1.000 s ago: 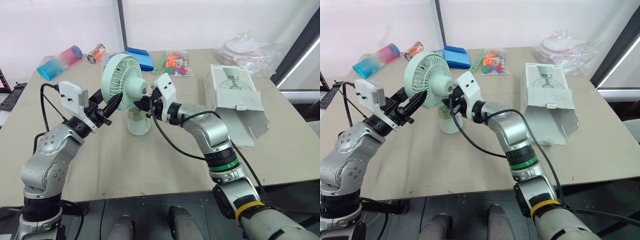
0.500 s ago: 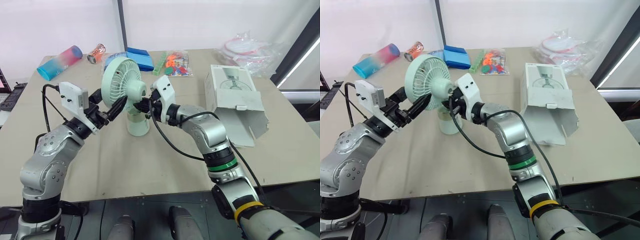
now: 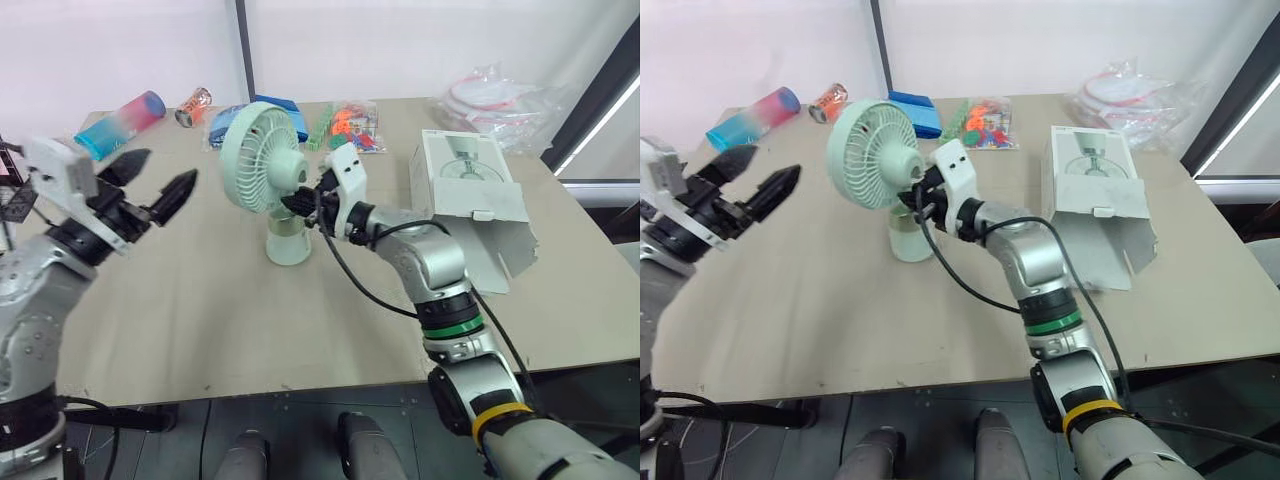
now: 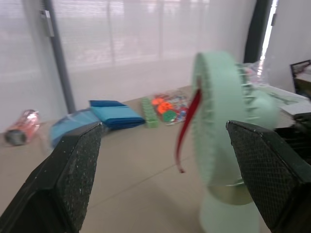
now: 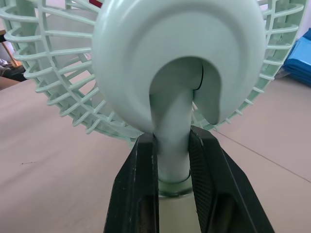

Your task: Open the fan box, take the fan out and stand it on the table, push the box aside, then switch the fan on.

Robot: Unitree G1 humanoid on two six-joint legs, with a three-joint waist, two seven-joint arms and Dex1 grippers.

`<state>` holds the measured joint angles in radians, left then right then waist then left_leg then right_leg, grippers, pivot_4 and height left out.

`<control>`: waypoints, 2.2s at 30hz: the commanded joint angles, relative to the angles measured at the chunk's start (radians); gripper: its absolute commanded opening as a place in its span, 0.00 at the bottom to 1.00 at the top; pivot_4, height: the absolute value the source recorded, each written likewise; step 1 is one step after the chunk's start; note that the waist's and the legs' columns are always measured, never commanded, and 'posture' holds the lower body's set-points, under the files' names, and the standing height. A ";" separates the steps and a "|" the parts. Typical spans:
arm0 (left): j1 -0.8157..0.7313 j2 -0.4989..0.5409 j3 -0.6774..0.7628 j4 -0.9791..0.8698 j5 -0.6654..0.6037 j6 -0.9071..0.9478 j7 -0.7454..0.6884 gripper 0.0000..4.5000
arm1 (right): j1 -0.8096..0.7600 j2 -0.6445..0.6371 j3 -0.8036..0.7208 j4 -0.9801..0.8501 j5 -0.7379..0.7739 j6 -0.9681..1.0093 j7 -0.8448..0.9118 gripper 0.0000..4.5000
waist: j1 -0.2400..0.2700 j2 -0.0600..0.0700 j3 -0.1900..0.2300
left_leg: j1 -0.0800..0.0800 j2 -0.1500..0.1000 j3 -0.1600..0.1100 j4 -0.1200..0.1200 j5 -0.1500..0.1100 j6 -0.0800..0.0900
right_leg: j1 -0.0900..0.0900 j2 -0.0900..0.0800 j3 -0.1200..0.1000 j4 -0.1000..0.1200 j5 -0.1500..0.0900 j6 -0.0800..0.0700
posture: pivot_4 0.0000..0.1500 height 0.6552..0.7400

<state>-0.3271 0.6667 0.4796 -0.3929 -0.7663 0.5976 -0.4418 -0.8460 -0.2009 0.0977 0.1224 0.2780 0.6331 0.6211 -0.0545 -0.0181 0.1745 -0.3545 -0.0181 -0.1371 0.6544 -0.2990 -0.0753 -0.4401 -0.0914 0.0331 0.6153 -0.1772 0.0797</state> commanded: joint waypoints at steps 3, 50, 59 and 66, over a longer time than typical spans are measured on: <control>0.009 -0.010 0.120 0.029 -0.106 -0.004 -0.003 0.96 | -0.030 -0.050 -0.062 -0.048 0.067 -0.053 0.097 0.07 | -0.003 0.000 0.000 | 0.000 0.000 0.000 0.000 0.000 0.000 | 0.000 0.000 0.000 0.000 0.000 0.000 | 1.00 1.00; 0.188 0.004 -0.395 0.102 0.182 -0.109 -0.482 0.00 | 0.292 -0.187 0.108 -0.233 0.107 -0.311 0.477 0.07 | -0.019 0.000 -0.001 | 0.001 0.000 0.000 0.000 -0.002 0.004 | 0.001 0.000 0.000 0.001 0.000 0.000 | 1.00 1.00; 0.124 -0.059 -0.495 0.206 0.292 -0.176 -0.472 0.00 | 0.285 -0.185 0.119 -0.226 0.099 -0.312 0.463 0.07 | -0.018 0.001 -0.001 | 0.002 0.000 0.000 0.000 -0.002 0.004 | 0.001 0.000 0.000 0.001 0.000 0.000 | 1.00 1.00; 0.098 -0.096 -0.510 0.246 0.315 -0.199 -0.480 0.00 | 0.281 -0.189 0.117 -0.236 0.101 -0.305 0.457 0.07 | -0.018 0.001 -0.002 | 0.003 0.000 0.000 0.001 -0.002 0.005 | 0.002 0.000 0.000 0.001 0.000 0.000 | 1.00 1.00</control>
<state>-0.2138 0.5679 -0.0352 -0.1356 -0.4505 0.4145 -0.9188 -0.5584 -0.3868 0.2068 -0.0806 0.3834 0.3288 1.0804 -0.0727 -0.0170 0.1726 -0.3517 -0.0179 -0.1376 0.6551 -0.3015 -0.0708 -0.4380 -0.0913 0.0331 0.6166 -0.1771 0.0797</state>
